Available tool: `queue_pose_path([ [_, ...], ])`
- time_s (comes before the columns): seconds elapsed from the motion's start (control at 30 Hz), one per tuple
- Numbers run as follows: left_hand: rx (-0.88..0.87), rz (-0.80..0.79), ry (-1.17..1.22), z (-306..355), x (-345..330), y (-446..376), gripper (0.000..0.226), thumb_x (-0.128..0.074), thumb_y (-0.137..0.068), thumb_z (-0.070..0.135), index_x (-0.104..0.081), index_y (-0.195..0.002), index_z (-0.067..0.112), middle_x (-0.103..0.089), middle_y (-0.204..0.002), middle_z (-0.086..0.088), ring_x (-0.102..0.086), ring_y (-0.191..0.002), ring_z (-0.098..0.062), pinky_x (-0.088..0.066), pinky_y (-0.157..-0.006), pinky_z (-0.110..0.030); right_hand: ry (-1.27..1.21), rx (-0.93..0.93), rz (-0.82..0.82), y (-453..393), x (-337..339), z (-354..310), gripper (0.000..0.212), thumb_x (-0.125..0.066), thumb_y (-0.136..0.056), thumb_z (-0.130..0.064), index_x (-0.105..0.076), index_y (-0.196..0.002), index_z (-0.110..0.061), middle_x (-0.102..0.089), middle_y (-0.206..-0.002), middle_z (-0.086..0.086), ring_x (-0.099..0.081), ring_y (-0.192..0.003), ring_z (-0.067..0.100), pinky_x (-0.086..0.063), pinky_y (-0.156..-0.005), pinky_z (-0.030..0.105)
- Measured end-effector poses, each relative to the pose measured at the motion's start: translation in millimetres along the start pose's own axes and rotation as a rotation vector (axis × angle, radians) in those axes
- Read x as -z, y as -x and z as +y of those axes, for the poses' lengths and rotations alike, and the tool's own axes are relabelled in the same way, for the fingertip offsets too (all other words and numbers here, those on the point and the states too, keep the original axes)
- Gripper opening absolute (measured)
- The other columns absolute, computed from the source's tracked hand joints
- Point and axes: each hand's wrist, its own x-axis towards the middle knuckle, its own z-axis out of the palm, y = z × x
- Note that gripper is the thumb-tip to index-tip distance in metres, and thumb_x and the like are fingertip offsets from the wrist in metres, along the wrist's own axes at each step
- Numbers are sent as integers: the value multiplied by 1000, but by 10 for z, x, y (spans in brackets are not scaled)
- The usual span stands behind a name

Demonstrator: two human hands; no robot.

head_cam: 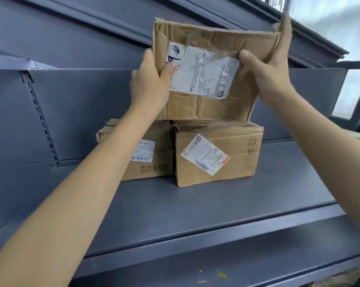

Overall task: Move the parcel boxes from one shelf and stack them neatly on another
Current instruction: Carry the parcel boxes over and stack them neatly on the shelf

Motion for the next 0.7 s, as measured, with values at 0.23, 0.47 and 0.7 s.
queue_pose_path([
  [0.23,9,-123,-26,-167,-357,-299,21,-44,-99,28,-27,-100,15,-50,-106,-1,-43,-88,-19,-23,-58,-24,23,-18,-57,-307,99,487,85,-81,-71,-34,-25,-132,-14,-44,-121,12,-53,-111,23,-46,-100,44],
  [0.47,106,-132,-38,-509,-848,-542,26,-46,-97,29,-25,-102,15,-59,-110,-10,-55,-91,-25,-40,-68,-33,50,-11,-134,-704,88,1107,59,-72,-78,-18,-30,-119,-16,-43,-106,0,-51,-93,5,-48,-85,24],
  [0.7,54,2,-179,-610,-1147,-539,31,-46,-97,32,-38,-116,9,-53,-94,3,-41,-82,-21,-21,-63,-30,-40,-62,-187,-814,161,1630,63,-73,-76,-28,-27,-118,-19,-48,-108,3,-56,-97,13,-50,-91,33],
])
